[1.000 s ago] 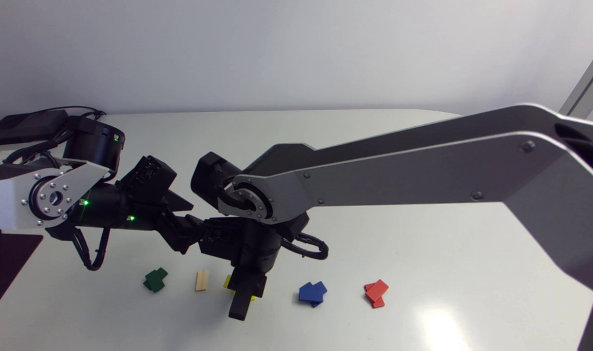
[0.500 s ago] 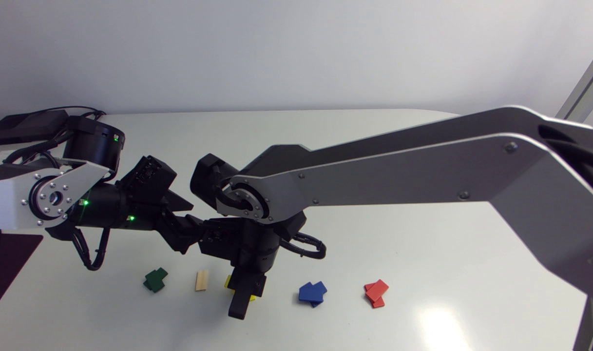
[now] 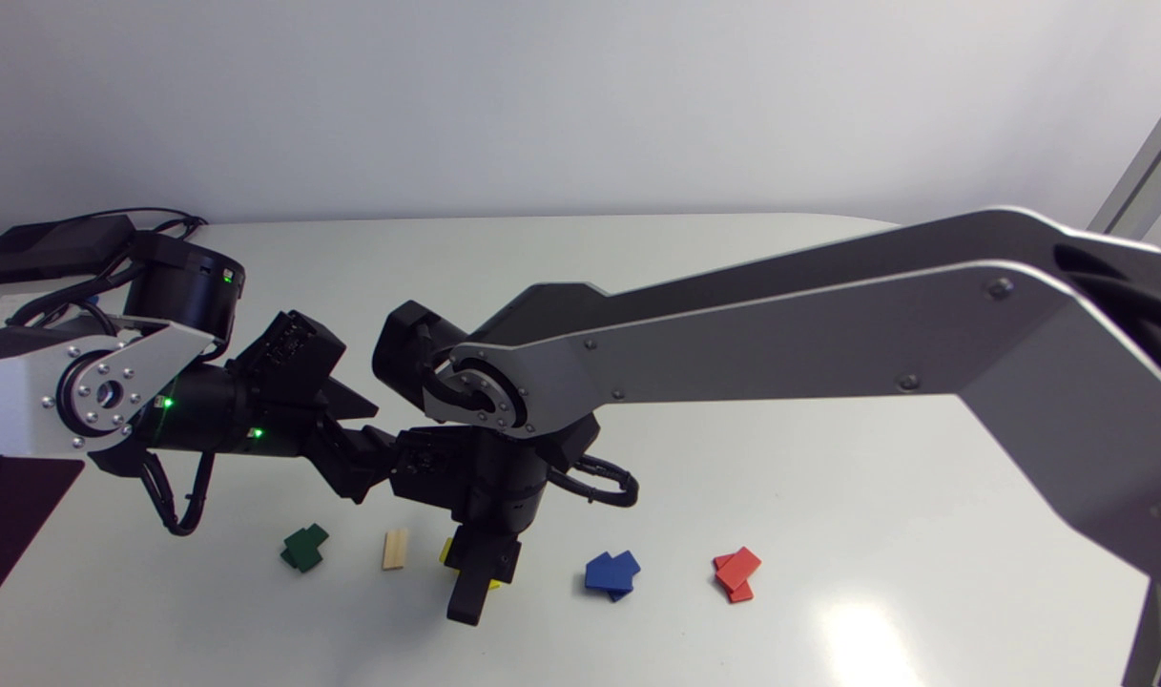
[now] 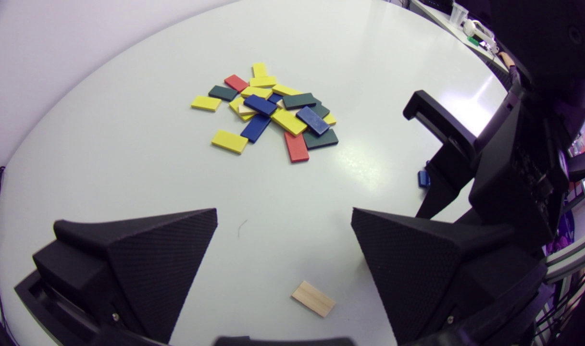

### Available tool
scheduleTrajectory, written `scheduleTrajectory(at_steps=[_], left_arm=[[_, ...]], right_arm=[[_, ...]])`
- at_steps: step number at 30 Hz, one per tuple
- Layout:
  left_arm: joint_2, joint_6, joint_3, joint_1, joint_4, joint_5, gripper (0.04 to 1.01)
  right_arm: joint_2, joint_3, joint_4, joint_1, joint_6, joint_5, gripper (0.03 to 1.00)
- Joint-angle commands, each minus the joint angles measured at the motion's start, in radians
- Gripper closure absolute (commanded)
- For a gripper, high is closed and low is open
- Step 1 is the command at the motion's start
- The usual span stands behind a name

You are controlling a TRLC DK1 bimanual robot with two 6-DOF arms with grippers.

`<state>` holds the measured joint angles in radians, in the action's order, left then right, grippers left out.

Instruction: Take domino bricks one by one from the mixed stack on the table and place each onto the existing stack of the same color.

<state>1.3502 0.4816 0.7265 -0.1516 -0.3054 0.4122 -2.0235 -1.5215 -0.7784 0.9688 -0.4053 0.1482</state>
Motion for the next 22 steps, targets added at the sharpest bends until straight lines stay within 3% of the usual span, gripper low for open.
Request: scheduleTrajectory(at_steps=[1,5,9,22], left_arm=[[-0.019,0.011,-0.025,0.0,0.008,0.0,0.048],[-0.025,0.009,-0.029,0.0,0.006,0.0,0.048],[-0.031,0.008,-0.029,0.0,0.003,0.0,0.048],[-0.069,0.002,-0.019,-0.003,-0.031,0.0,0.048]], right_arm=[[-0.021,0.001,-0.007,-0.005,-0.003,-0.012,0.687],[-0.017,0.004,-0.005,-0.005,0.002,-0.012,0.684],[-0.012,0.011,-0.005,-0.004,0.003,-0.012,0.62],[0.097,0.011,-0.028,-0.008,0.026,-0.022,0.616]])
